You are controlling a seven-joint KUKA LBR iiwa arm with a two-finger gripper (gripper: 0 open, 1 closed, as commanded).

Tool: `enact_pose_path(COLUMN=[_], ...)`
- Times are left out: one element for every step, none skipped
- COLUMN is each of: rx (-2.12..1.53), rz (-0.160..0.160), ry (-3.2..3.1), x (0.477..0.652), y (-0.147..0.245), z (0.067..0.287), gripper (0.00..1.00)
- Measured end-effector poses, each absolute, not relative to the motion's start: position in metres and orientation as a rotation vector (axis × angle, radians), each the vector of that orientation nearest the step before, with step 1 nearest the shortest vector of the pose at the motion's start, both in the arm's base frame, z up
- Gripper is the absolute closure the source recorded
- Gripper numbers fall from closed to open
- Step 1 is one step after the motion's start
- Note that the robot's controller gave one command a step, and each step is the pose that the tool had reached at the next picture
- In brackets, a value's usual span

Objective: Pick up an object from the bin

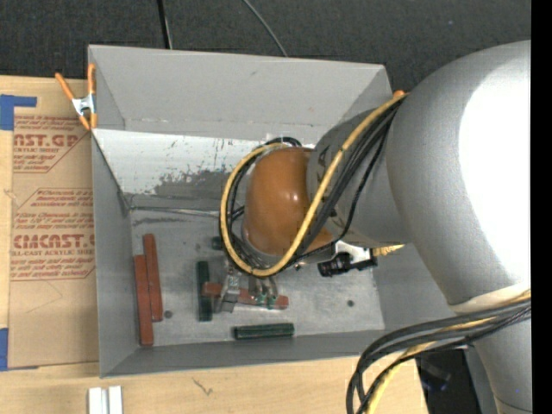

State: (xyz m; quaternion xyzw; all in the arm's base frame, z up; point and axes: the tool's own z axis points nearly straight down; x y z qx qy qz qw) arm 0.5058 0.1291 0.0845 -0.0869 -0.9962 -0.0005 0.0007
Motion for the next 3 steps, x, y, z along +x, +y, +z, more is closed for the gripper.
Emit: enact_pose_path(rx=[-0.250, -0.260, -0.278], rz=[0.001, -0.005, -0.001], ry=[-3.126, -3.137, -3.127], x=[0.518, 0.515, 0.526], y=[0.134, 0.132, 0.135], z=[0.139, 0.168, 0.168], gripper=[1.00, 1.00, 1.00])
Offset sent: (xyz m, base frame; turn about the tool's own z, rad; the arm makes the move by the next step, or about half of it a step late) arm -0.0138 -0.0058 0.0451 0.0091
